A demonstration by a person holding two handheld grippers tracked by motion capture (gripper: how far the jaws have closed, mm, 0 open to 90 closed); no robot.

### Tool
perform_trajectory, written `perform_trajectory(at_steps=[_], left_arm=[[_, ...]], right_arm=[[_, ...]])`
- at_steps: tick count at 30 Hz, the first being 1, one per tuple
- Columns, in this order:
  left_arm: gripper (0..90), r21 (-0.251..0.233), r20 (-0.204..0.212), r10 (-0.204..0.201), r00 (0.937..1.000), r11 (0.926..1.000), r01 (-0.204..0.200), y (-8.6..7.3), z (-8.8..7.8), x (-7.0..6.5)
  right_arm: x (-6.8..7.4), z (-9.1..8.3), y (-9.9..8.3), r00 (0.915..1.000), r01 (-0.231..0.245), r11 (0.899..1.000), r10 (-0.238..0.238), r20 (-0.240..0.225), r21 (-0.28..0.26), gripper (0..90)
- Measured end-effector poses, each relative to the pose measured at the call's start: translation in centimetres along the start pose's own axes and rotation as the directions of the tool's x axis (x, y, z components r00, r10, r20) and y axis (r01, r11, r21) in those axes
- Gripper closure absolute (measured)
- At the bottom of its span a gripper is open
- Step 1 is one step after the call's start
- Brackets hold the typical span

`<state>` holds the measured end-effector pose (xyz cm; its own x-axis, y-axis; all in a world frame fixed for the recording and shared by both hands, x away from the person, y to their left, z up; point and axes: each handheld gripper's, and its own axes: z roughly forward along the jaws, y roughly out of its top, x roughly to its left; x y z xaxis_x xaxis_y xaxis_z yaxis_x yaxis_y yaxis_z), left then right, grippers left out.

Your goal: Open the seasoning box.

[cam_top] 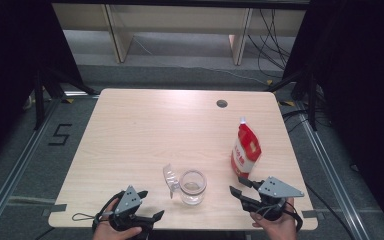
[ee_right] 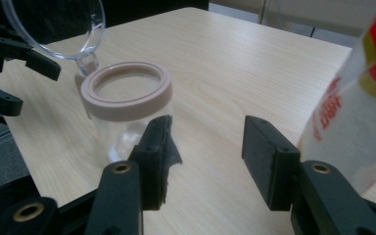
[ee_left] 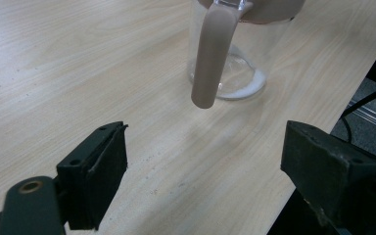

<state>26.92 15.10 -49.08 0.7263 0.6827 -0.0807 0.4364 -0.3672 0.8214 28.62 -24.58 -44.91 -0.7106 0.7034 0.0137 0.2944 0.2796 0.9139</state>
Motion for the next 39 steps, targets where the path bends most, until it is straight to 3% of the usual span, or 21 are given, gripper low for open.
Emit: perform_trajectory(at_steps=[1, 2, 3, 4, 6, 8, 9, 10, 17, 19, 20, 22, 25, 27, 29, 31, 32, 34, 35, 36, 39], left_arm=[[17.0, -0.024, 0.010, -0.024, 0.9997, 0.9994, 0.024, 0.0, 0.2, -0.2], [17.0, -0.024, 0.010, -0.024, 0.9997, 0.9994, 0.024, 0.0, 0.2, -0.2], [17.0, -0.023, 0.012, -0.025, 0.9996, 0.9994, 0.026, 0.0, 0.2, -0.2], [17.0, -0.024, 0.012, -0.025, 0.9996, 0.9994, 0.025, 0.0, 0.2, -0.2], [17.0, -0.003, 0.003, -0.003, 1.0000, 1.0000, 0.003, 0.0, 0.0, 0.0], [17.0, -0.020, 0.007, -0.023, 0.9997, 0.9995, 0.023, 0.0, 0.1, -0.2], [17.0, -0.020, 0.007, -0.024, 0.9997, 0.9995, 0.024, 0.0, 0.1, -0.2], [17.0, -0.020, 0.011, -0.023, 0.9997, 0.9995, 0.023, 0.0, 0.1, -0.2], [17.0, -0.019, 0.010, -0.023, 0.9997, 0.9996, 0.023, 0.0, 0.1, -0.2], [17.0, -0.002, -0.004, 0.000, 1.0000, 1.0000, 0.000, 0.0, 0.0, 0.0], [17.0, -0.002, -0.001, -0.003, 1.0000, 1.0000, 0.003, 0.0, 0.0, 0.0], [17.0, -0.003, -0.001, -0.002, 1.0000, 1.0000, 0.002, 0.0, 0.0, 0.0], [17.0, -0.001, 0.002, -0.002, 1.0000, 1.0000, 0.002, 0.0, 0.1, 0.0], [17.0, -0.030, 0.017, -0.020, 0.9997, 0.9993, 0.021, 0.0, 0.3, -0.2], [17.0, -0.012, 0.016, -0.009, 0.9998, 0.9999, 0.009, 0.0, 0.2, -0.2], [17.0, -0.013, 0.015, -0.012, 0.9998, 0.9998, 0.012, 0.0, 0.2, -0.2], [17.0, -0.018, 0.018, -0.011, 0.9998, 0.9998, 0.012, 0.0, 0.2, -0.2], [17.0, -0.013, 0.016, -0.011, 0.9998, 0.9999, 0.011, 0.0, 0.2, -0.2], [17.0, -0.008, 0.013, -0.007, 0.9999, 0.9999, 0.007, 0.0, 0.2, -0.1], [17.0, -0.009, 0.014, -0.008, 0.9999, 0.9999, 0.008, 0.0, 0.2, -0.1], [17.0, -0.011, 0.016, -0.013, 0.9998, 0.9998, 0.013, 0.0, 0.3, -0.2]], right_arm=[[0.1, -0.4, -0.2, 0.9988, -0.049, 0.998, 0.049, 0.007, 0.028, 51.6], [-0.3, -0.4, -0.2, 0.9997, -0.018, 1.000, 0.018, 0.018, 0.008, 50.6], [-0.3, -0.4, -0.2, 0.9997, -0.018, 1.000, 0.018, 0.018, 0.008, 50.6], [-0.2, -0.6, -0.4, 0.9976, -0.067, 0.998, 0.067, 0.020, 0.016, 49.2], [-0.5, -0.9, -0.6, 0.9969, -0.070, 0.997, 0.069, 0.037, 0.028, 48.0], [-0.8, -1.0, -0.7, 0.9979, -0.044, 0.999, 0.043, 0.049, 0.020, 47.4], [-0.7, -1.0, -0.8, 0.9953, -0.082, 0.996, 0.081, 0.052, 0.017, 47.0], [-0.9, -1.2, -0.9, 0.9937, -0.088, 0.996, 0.086, 0.071, 0.017, 46.7], [-1.7, -1.4, -1.2, 0.9888, -0.081, 0.997, 0.079, 0.127, 0.018, 43.1], [-1.8, -1.4, -1.3, 0.9896, -0.082, 0.997, 0.079, 0.120, 0.014, 42.5], [-1.8, -1.5, -1.3, 0.9859, -0.102, 0.995, 0.099, 0.135, 0.020, 40.0], [-2.0, -1.4, -1.3, 0.9876, -0.086, 0.996, 0.083, 0.134, 0.016, 38.9], [-2.2, -1.4, -1.4, 0.9840, -0.087, 0.996, 0.082, 0.158, 0.026, 35.8], [-2.5, -1.3, -1.5, 0.9816, -0.094, 0.995, 0.089, 0.169, 0.022, 33.8], [-2.7, -1.2, -1.6, 0.9780, -0.092, 0.995, 0.086, 0.190, 0.024, 32.2], [-3.0, -0.9, -1.7, 0.9773, -0.102, 0.994, 0.095, 0.189, 0.027, 30.1], [-2.9, -0.7, -1.7, 0.9725, -0.129, 0.991, 0.121, 0.199, 0.030, 29.0], [-3.3, -0.5, -1.7, 0.9748, -0.107, 0.994, 0.099, 0.200, 0.028, 28.0], [-3.0, -0.5, -1.6, 0.9695, -0.144, 0.988, 0.132, 0.207, 0.046, 27.6], [-3.3, -0.2, -1.6, 0.9712, -0.121, 0.992, 0.111, 0.211, 0.035, 27.0], [-3.7, 0.3, -1.7, 0.9724, -0.111, 0.993, 0.100, 0.211, 0.043, 25.5]])
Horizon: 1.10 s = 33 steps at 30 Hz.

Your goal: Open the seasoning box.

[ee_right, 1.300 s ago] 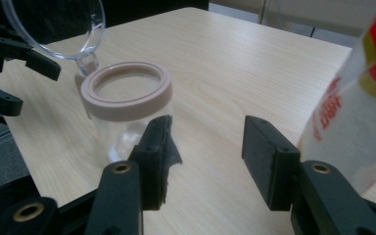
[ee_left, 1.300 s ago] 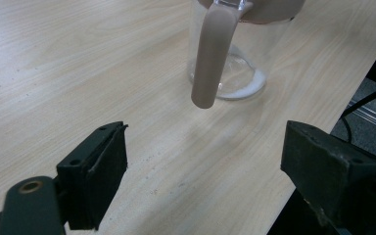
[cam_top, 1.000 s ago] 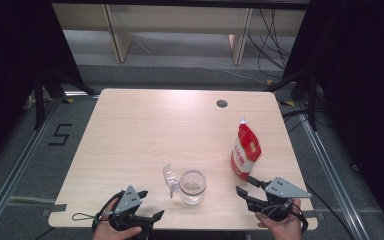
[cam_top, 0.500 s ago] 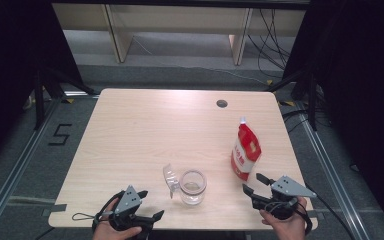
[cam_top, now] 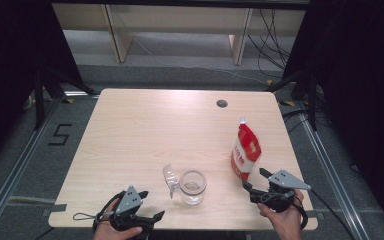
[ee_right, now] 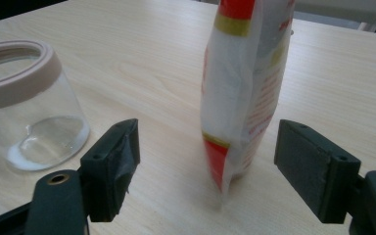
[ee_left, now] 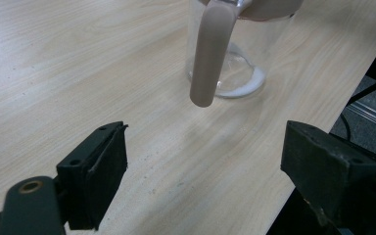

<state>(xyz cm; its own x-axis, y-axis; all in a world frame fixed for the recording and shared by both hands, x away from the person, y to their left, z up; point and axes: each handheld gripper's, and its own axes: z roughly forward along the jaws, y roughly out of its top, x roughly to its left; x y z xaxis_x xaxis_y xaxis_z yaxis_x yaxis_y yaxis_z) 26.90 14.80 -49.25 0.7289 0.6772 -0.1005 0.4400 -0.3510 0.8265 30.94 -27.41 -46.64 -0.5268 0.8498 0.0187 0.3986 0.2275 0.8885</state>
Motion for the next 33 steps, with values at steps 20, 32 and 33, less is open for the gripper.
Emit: perform_trajectory(at_steps=[20, 32, 33], left_arm=[[17.0, 0.012, -0.007, 0.008, 0.9999, 0.9999, -0.008, 0.0, 0.0, 0.2], [17.1, -0.010, 0.002, -0.013, 0.9999, 0.9999, 0.013, 0.0, 0.1, -0.1], [17.1, -0.015, 0.003, -0.019, 0.9998, 0.9997, 0.019, 0.0, 0.1, -0.1]], right_arm=[[-0.8, 3.1, 0.3, 0.9984, -0.022, 1.000, 0.023, 0.052, -0.009, 22.2], [-0.9, 4.2, 0.7, 0.9972, -0.007, 0.999, 0.010, 0.074, -0.039, 23.0], [-0.9, 4.3, 0.6, 0.9970, 0.002, 0.999, 0.001, 0.077, -0.043, 23.3]])
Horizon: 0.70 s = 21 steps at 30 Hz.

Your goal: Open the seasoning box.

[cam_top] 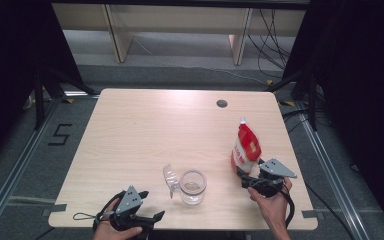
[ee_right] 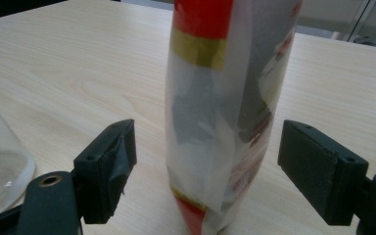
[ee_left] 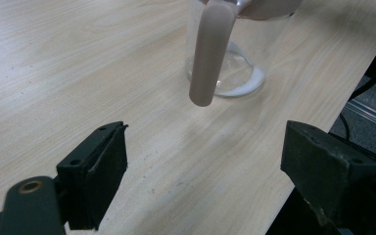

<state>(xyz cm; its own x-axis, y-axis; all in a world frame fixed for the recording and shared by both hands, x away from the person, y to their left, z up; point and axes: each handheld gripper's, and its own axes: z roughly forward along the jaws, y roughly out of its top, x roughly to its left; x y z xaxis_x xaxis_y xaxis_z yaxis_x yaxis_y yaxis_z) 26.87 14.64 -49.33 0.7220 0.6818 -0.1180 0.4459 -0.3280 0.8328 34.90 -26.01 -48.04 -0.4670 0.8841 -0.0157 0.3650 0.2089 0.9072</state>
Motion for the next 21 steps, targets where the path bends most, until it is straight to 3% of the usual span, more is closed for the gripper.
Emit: perform_trajectory(at_steps=[3, 6, 9, 13, 15, 16, 21], left_arm=[[17.0, 0.006, 0.004, 0.003, 1.0000, 1.0000, -0.003, -0.02, 0.01, 0.00], [17.0, 0.029, 0.009, 0.036, 0.9993, 0.9989, -0.036, 0.00, -0.07, 0.11], [17.0, 0.012, -0.002, 0.014, 0.9999, 0.9998, -0.014, -0.07, 0.09, -0.06], [17.1, 0.027, 0.009, 0.051, 0.9987, 0.9983, -0.051, 0.03, -0.06, 0.17], [17.1, 0.028, 0.006, 0.044, 0.9990, 0.9986, -0.045, -0.03, 0.02, 0.12], [17.1, 0.008, 0.009, 0.004, 0.9999, 1.0000, -0.004, -0.12, 0.21, -0.19], [17.0, 0.007, 0.009, 0.008, 0.9999, 0.9999, -0.008, -0.11, 0.20, -0.17]], right_arm=[[0.10, 0.10, 0.02, 0.9998, -0.018, 1.000, 0.018, -0.009, 0.002, 24.2], [0.03, 0.28, 0.00, 0.9998, -0.011, 1.000, 0.011, -0.016, -0.003, 24.8], [-0.03, 0.39, 0.04, 0.9996, -0.010, 1.000, 0.010, -0.025, 0.009, 25.1], [-0.09, 0.57, 0.00, 0.9997, -0.014, 1.000, 0.014, -0.021, 0.001, 25.4], [0.01, 0.62, 0.00, 0.9999, -0.011, 1.000, 0.011, -0.001, -0.004, 25.4], [0.01, 0.62, 0.00, 0.9999, -0.011, 1.000, 0.011, -0.001, -0.004, 25.4], [0.00, 0.94, -0.12, 1.0000, 0.001, 1.000, -0.001, 0.003, -0.017, 25.3]])
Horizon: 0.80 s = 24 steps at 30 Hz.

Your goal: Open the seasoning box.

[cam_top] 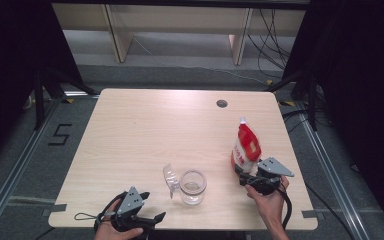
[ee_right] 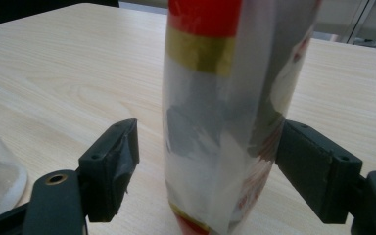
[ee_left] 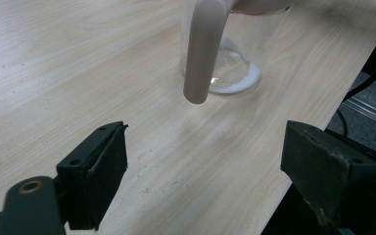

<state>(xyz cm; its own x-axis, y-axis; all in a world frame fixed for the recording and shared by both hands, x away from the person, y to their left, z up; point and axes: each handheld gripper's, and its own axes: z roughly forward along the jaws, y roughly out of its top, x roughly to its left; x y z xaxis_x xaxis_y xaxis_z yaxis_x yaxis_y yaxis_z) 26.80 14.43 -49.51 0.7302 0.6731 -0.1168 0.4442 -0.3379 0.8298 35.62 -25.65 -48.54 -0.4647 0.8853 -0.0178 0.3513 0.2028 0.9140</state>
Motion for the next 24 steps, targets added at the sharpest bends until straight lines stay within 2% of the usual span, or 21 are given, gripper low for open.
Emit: perform_trajectory(at_steps=[3, 5, 6, 7, 9, 10, 11, 12, 13, 15, 18, 19, 21, 22, 23, 24], left_arm=[[17.0, 0.005, 0.001, 0.005, 1.0000, 1.0000, -0.005, 0.0, 0.0, 0.0], [17.0, 0.016, -0.002, 0.011, 0.9999, 0.9998, -0.011, 0.0, -0.1, 0.0], [17.0, 0.014, 0.000, 0.009, 1.0000, 0.9999, -0.009, 0.0, 0.0, 0.0], [17.0, 0.030, -0.012, 0.027, 0.9996, 0.9992, -0.026, 0.0, 0.0, 0.1], [17.1, 0.032, -0.010, 0.026, 0.9996, 0.9992, -0.026, 0.0, -0.1, 0.1], [17.1, 0.012, -0.002, 0.004, 1.0000, 0.9999, -0.004, 0.0, 0.0, 0.0], [17.1, 0.008, 0.003, 0.003, 1.0000, 1.0000, -0.003, 0.0, 0.0, 0.0], [17.0, 0.008, 0.003, 0.000, 1.0000, 1.0000, 0.000, 0.0, 0.0, 0.0], [17.0, 0.029, -0.008, 0.026, 0.9996, 0.9992, -0.026, 0.0, -0.1, 0.2], [17.0, 0.030, -0.008, 0.026, 0.9996, 0.9992, -0.025, 0.0, -0.1, 0.2], [17.0, 0.028, -0.006, 0.023, 0.9997, 0.9993, -0.023, 0.0, 0.0, 0.1], [17.0, 0.006, 0.006, 0.000, 1.0000, 1.0000, 0.000, 0.0, 0.1, -0.1], [17.1, 0.001, 0.002, -0.001, 1.0000, 1.0000, 0.001, -0.1, 0.1, -0.1], [17.0, 0.034, -0.010, 0.028, 0.9996, 0.9990, -0.028, 0.0, -0.1, 0.1], [17.0, 0.012, 0.001, 0.002, 1.0000, 0.9999, -0.002, 0.0, 0.0, -0.1], [17.0, 0.011, 0.002, 0.006, 1.0000, 0.9999, -0.006, 0.0, 0.0, -0.1]], right_arm=[[0.0, 0.3, -0.1, 0.9999, -0.007, 1.000, 0.007, 0.008, -0.008, 25.3], [0.1, 0.5, -0.2, 0.9995, -0.030, 1.000, 0.030, -0.002, -0.007, 25.3], [0.0, 0.6, -0.2, 0.9997, -0.024, 1.000, 0.024, 0.002, -0.009, 25.3], [0.1, 0.7, -0.2, 0.9995, -0.029, 1.000, 0.029, 0.016, -0.005, 25.3], [0.1, 0.8, -0.1, 0.9993, -0.033, 0.999, 0.033, 0.014, -0.006, 25.4], [0.2, 1.0, -0.2, 0.9991, -0.041, 0.999, 0.041, 0.012, -0.015, 25.4], [0.1, 1.1, -0.1, 0.9993, -0.032, 0.999, 0.032, 0.017, -0.016, 25.6], [0.4, 1.1, -0.2, 0.9970, -0.072, 0.997, 0.073, 0.027, -0.012, 26.1], [0.2, 1.1, -0.2, 0.9979, -0.057, 0.998, 0.058, 0.031, -0.011, 27.0], [0.2, 1.3, -0.2, 0.9979, -0.059, 0.998, 0.060, 0.026, -0.031, 27.7], [0.2, 1.3, -0.2, 0.9979, -0.058, 0.998, 0.059, 0.027, -0.034, 27.7], [0.2, 1.3, -0.2, 0.9978, -0.060, 0.998, 0.061, 0.026, -0.035, 27.7], [0.2, 1.2, -0.1, 0.9971, -0.065, 0.997, 0.066, 0.037, -0.035, 27.8], [0.2, 1.3, -0.2, 0.9968, -0.070, 0.996, 0.072, 0.035, -0.048, 27.8], [0.2, 1.3, -0.2, 0.9965, -0.073, 0.996, 0.075, 0.038, -0.049, 27.9], [0.2, 1.4, -0.2, 0.9964, -0.075, 0.996, 0.077, 0.036, -0.054, 28.4]])
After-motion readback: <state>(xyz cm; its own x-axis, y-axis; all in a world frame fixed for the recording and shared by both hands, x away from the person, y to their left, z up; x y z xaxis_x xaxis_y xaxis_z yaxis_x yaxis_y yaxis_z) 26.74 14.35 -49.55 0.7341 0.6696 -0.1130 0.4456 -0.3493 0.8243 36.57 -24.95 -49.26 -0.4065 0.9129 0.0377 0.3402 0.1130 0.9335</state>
